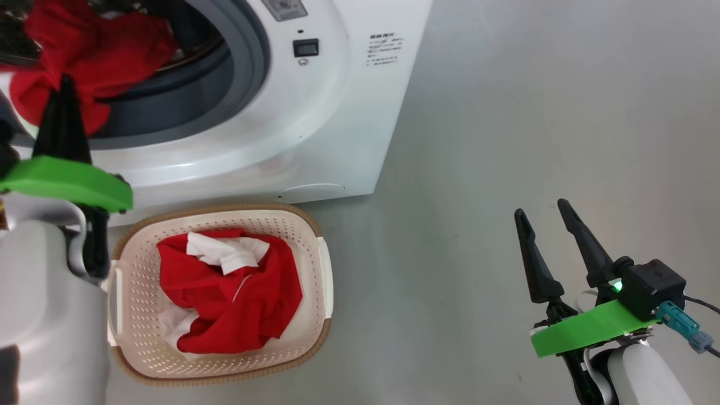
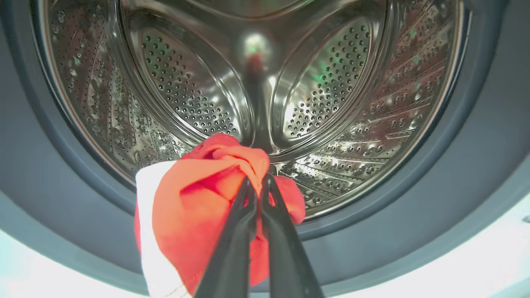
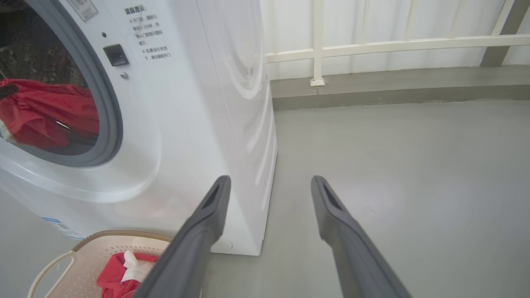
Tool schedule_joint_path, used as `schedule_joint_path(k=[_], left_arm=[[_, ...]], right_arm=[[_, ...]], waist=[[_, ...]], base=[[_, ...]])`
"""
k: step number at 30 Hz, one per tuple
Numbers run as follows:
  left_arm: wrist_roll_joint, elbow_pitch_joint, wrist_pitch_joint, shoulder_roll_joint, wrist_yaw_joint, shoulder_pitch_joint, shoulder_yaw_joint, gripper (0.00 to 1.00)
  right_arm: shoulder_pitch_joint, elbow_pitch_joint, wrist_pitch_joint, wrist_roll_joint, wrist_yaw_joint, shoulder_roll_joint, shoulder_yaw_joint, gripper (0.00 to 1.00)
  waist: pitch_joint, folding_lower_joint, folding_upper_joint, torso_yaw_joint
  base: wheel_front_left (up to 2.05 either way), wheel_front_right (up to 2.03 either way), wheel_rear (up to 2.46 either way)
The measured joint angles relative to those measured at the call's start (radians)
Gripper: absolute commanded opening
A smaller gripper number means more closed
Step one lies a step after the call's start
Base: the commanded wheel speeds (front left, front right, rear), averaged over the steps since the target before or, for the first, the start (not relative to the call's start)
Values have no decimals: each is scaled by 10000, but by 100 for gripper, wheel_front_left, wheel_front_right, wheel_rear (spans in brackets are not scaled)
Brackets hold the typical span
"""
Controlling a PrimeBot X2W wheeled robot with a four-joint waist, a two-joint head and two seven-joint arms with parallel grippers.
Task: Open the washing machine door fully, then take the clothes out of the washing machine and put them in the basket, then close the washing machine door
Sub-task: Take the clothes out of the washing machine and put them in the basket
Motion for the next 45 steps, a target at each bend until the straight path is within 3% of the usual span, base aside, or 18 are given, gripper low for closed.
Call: schedule_joint_path(k=[22, 31, 38, 45], left_arm=[[-504, -6345, -42, -947, -12, 4325, -132, 0], [-508, -8441, -44, -1018, -12, 5251, -102, 0], [-445, -8782, -73, -1024, 17, 5837, -176, 0], [-263, -7338, -73, -1022, 121, 6213, -523, 0]], right_arm=[[383, -79, 0, -244, 0, -38, -362, 100], [384, -123, 0, -245, 0, -61, -489, 100], [379, -151, 0, -245, 0, -59, -500, 100], [348, -157, 0, -245, 0, -54, -479, 100]], waist=[[-477, 0, 0, 519], [-371, 0, 0, 575], [-174, 0, 0, 600], [60, 0, 0, 534]], base=[[0, 0, 0], [0, 0, 0], [0, 0, 0], [0, 0, 0]])
